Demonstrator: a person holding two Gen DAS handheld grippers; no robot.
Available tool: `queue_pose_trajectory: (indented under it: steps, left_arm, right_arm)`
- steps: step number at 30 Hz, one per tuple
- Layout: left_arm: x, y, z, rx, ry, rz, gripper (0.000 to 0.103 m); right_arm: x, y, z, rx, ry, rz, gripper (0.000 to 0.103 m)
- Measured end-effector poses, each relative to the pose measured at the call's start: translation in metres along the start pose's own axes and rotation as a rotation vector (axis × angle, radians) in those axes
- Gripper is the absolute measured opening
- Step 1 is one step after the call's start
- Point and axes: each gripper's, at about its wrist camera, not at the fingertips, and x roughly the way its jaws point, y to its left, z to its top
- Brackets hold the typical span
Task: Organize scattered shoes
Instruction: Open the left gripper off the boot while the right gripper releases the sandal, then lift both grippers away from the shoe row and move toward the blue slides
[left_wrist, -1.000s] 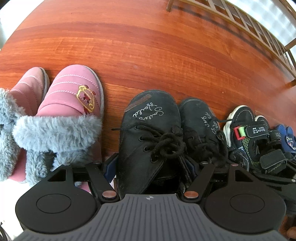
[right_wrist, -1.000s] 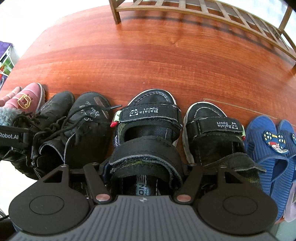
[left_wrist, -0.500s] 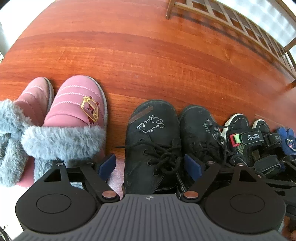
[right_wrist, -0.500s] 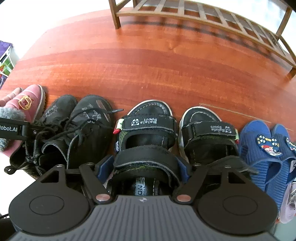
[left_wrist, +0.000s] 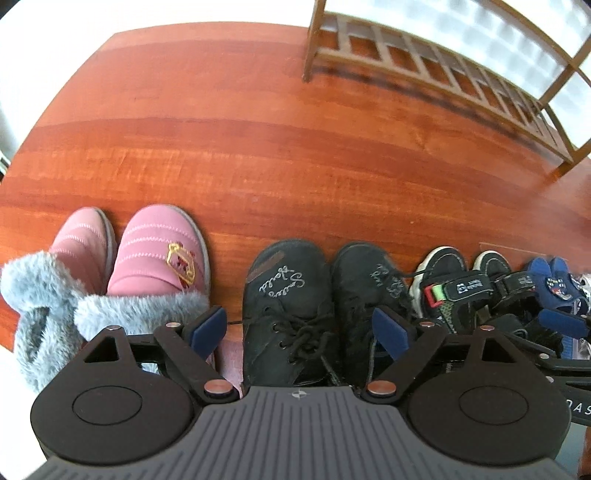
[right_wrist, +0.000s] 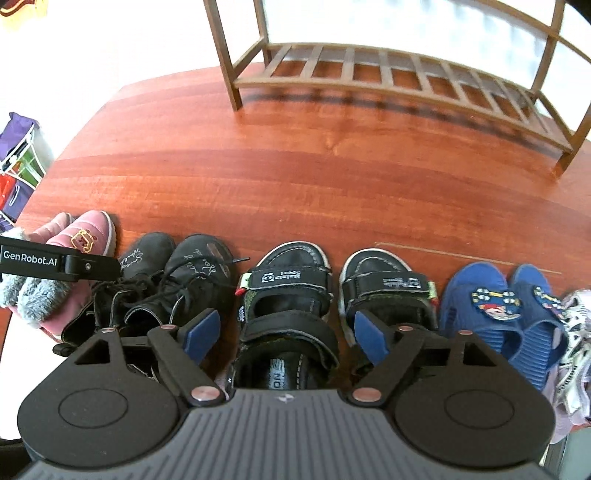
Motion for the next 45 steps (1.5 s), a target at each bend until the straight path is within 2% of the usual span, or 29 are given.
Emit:
queue_pose_trajectory:
  steps: [11,20,25,36,45]
  left_arm:
    - [-0.02,-0.041,-0.007,0.081,0.0,-0.049,0.088]
    - [-0.031,-0.087,-0.022,0.104,-0.025,-0.071,0.088]
    - [-0.04,-0.11,-0.037,0.055,-0.03,-0.091,0.088]
    - [-0.054,-0.159,-0.082,-0.032,-0.073,-0.015,0.088]
    - [-0.064,-0.171,-0.099,-0.059,-0.075,0.001,0.088]
  right_arm:
    - [-0.037,-0.025,-0.015,0.069,-0.04,-0.04,0.085]
    - [-0.068,-0.068,-0.037,0.083,-0.067,-0.061,0.086]
    - [-0.085,-0.1,-0.052,0.064,-0.095,-0.054,0.086]
    - [-0.11,-0.157,-0.085,0.013,-0.112,-0.036,0.086]
    - [-0.124,-0.179,-0.099,0.016,-0.118,-0.041,0.086]
